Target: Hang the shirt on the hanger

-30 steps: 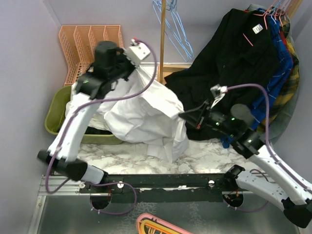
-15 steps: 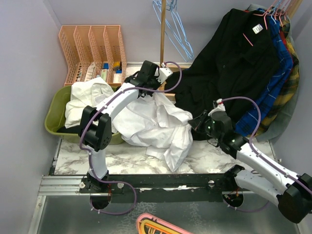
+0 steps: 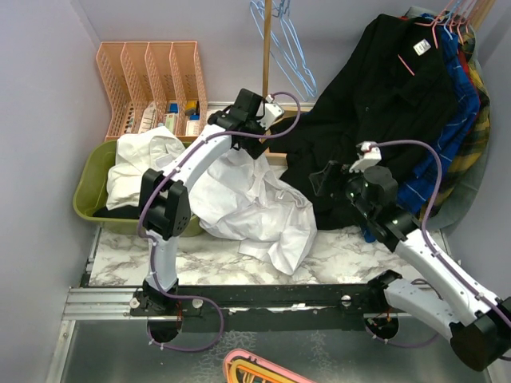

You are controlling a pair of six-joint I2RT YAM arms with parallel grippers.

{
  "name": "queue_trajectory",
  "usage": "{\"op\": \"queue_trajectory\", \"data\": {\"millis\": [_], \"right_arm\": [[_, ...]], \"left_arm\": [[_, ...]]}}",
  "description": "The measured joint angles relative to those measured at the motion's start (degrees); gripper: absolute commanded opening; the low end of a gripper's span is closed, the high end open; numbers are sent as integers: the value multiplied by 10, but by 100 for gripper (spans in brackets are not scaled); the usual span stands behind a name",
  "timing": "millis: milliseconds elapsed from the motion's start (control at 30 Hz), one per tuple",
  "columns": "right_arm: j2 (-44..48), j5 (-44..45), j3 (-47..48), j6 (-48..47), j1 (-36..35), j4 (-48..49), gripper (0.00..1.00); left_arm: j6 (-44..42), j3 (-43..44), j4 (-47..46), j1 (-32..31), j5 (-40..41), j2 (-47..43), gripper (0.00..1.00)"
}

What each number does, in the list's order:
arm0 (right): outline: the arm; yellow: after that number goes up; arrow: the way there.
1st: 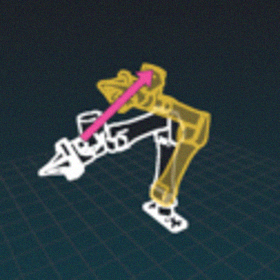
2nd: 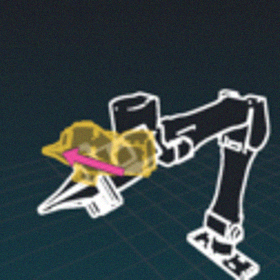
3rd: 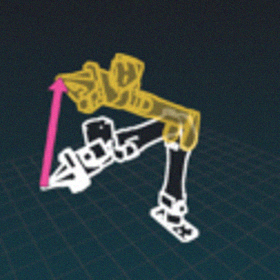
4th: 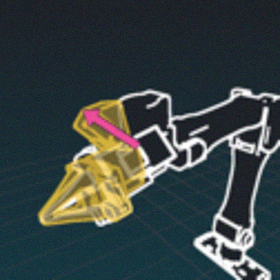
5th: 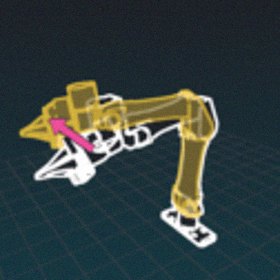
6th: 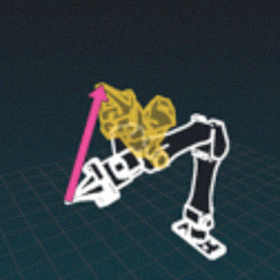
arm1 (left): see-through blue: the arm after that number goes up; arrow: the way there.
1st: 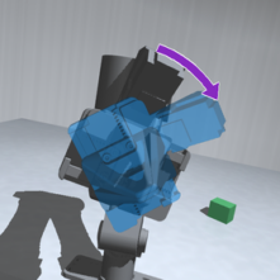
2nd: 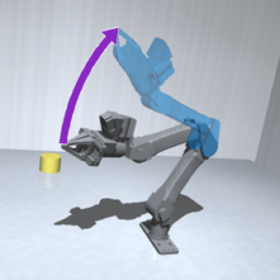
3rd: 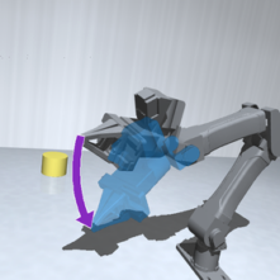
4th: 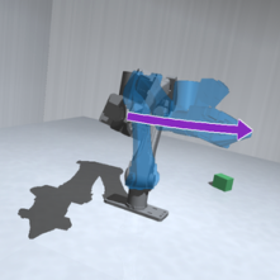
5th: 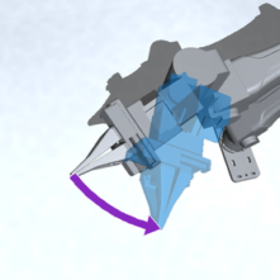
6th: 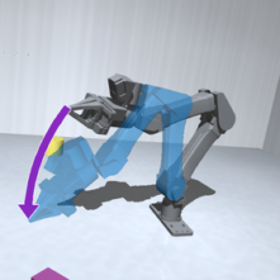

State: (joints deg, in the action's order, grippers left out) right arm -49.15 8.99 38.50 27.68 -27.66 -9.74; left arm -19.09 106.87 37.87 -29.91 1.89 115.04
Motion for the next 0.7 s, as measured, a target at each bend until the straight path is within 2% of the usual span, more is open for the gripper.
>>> {"op": "queue_trajectory", "data": {"millis": [133,333,567,700], "right_arm": [[-92,-116,52,-69,0,41,99],[-241,-225,91,-117,0,77,87],[-352,-276,126,-151,0,117,71],[-408,-296,158,-162,0,129,67]], "left_arm": [[5,33,61,0,-24,-14,99],[-10,41,123,0,-30,-100,99],[-38,-93,136,3,-140,-318,99],[-28,-158,138,2,-195,-360,99]]}}
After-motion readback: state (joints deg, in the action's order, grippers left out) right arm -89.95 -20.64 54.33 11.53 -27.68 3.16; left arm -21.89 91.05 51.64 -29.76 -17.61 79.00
